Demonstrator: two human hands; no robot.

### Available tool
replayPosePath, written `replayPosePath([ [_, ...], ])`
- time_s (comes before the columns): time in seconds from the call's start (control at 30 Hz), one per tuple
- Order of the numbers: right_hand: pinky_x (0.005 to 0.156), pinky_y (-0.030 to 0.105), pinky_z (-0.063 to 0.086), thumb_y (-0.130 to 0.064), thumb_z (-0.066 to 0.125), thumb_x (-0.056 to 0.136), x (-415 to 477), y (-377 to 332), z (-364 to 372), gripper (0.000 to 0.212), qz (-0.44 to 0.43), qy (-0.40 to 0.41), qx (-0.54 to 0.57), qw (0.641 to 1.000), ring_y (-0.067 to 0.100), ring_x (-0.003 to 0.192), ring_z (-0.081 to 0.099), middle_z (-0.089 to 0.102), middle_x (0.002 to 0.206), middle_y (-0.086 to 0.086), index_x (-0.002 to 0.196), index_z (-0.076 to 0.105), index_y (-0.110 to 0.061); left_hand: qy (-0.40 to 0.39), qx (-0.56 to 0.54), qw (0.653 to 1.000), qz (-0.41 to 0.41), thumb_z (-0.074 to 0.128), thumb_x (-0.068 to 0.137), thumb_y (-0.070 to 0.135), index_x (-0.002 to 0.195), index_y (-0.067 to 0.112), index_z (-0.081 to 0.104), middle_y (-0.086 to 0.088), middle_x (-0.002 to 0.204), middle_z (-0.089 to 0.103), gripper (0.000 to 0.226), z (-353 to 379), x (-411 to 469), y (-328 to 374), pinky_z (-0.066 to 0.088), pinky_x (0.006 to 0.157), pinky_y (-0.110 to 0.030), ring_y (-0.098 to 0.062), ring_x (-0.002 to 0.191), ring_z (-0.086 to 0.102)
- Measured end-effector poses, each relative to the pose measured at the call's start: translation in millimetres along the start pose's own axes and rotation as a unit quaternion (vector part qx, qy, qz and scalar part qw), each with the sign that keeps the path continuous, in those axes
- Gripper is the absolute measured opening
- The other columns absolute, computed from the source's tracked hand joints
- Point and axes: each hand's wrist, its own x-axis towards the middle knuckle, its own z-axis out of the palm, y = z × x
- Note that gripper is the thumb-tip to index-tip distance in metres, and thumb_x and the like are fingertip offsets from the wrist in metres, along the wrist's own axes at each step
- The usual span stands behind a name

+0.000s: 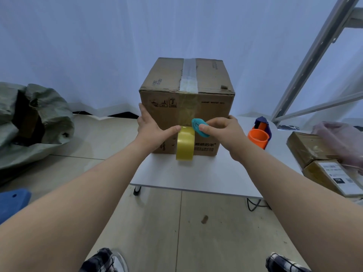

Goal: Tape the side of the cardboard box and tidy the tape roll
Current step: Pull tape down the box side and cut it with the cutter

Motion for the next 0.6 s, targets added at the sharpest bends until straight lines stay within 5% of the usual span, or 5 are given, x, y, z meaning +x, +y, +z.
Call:
replayPosePath([
  [0.13,0.083,0.024,0.040,-0.036,0.071,0.079,-9,-1,0,0.025,-0.008,-0.004,-0.022,1.000,0.015,0.103,0.046,0.035,0.132,0.005,0.098,0.069,-0.019,-0.004,-0.031,0.999,-0.018,0.077,0.071,0.046,0.150,0.025,-0.011,-0.014,0.156,0.007,0.121,-11,-5,3,0.023,0.116,-0.049,-0.033,0.143,0.019],
  [0.3,0.090,0.025,0.038,-0.030,0.061,0.088,-3,1,2,0.022,-0.075,0.158,-0.114,0.978,0.017,0.111,0.039,0.039,0.119,0.006,0.106,0.061,-0.017,0.126,0.019,0.988,0.085,0.068,0.083,0.033,0.140,0.013,0.026,-0.014,0.137,0.024,0.074,-12,-19,21,0.030,0.101,-0.028,-0.031,0.129,0.032],
  [0.43,0.078,0.023,0.042,-0.024,0.057,0.091,-2,-2,8,0.021,-0.167,0.145,-0.136,0.966,0.018,0.093,0.051,0.048,0.099,0.001,0.106,0.058,-0.010,0.048,-0.038,0.996,0.065,0.063,0.086,0.035,0.131,0.013,0.036,-0.010,0.135,0.028,0.057,-3,-23,26,0.036,0.092,-0.026,-0.024,0.114,0.046],
  [0.6,0.073,0.012,0.038,-0.017,0.059,0.089,2,-8,14,0.019,-0.250,0.140,-0.163,0.944,0.012,0.087,0.051,0.057,0.098,0.002,0.107,0.059,-0.010,-0.041,-0.067,0.996,-0.037,0.062,0.086,0.043,0.136,0.017,0.036,-0.008,0.141,0.027,0.062,8,-21,20,0.037,0.095,-0.030,-0.027,0.123,0.041],
])
